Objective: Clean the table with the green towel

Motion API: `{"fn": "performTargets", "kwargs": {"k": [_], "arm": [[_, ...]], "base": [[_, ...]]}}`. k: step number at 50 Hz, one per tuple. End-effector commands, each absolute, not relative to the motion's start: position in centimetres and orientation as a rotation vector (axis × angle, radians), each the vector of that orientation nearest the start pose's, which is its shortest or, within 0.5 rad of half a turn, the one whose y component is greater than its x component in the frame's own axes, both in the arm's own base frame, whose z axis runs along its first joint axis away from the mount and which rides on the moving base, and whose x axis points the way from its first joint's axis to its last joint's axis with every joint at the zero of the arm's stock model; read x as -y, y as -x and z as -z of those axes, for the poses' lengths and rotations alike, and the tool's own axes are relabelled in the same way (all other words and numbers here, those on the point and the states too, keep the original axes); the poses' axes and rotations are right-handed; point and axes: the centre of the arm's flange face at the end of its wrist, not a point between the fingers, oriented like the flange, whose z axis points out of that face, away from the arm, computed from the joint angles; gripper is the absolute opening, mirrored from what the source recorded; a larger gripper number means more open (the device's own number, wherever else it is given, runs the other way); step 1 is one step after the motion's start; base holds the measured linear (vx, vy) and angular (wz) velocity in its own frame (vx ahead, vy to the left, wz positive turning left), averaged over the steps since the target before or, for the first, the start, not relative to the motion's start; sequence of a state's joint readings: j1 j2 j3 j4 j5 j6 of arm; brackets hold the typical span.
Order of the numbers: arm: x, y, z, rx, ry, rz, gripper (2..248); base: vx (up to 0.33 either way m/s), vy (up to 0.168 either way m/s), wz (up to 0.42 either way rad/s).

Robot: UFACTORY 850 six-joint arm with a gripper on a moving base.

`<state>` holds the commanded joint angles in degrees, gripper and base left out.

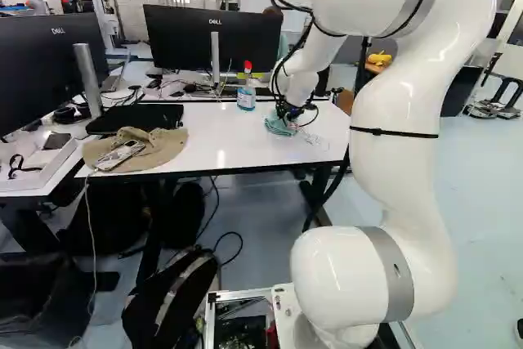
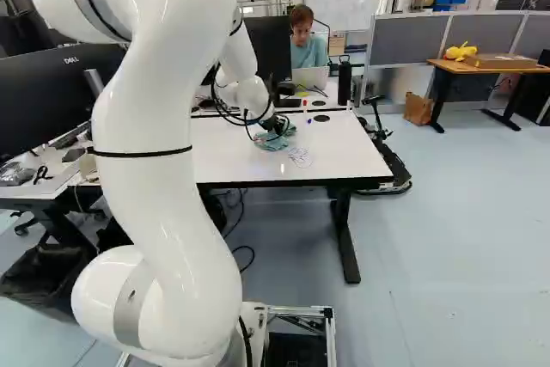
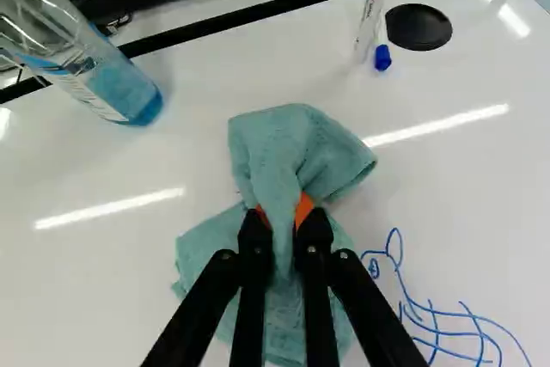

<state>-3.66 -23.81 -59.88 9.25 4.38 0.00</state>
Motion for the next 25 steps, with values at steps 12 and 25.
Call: {"fn": "performTargets", "kwargs": {"k": [12, 25], "arm": [[1.8, -58.6, -39.6, -0.283, 2.903, 1.071, 46], [-0.4, -58.7, -39.6, -0.227, 2.896, 1.066, 46]], "base": [[0.000, 0.000, 0.000], [0.000, 0.000, 0.000]]}}
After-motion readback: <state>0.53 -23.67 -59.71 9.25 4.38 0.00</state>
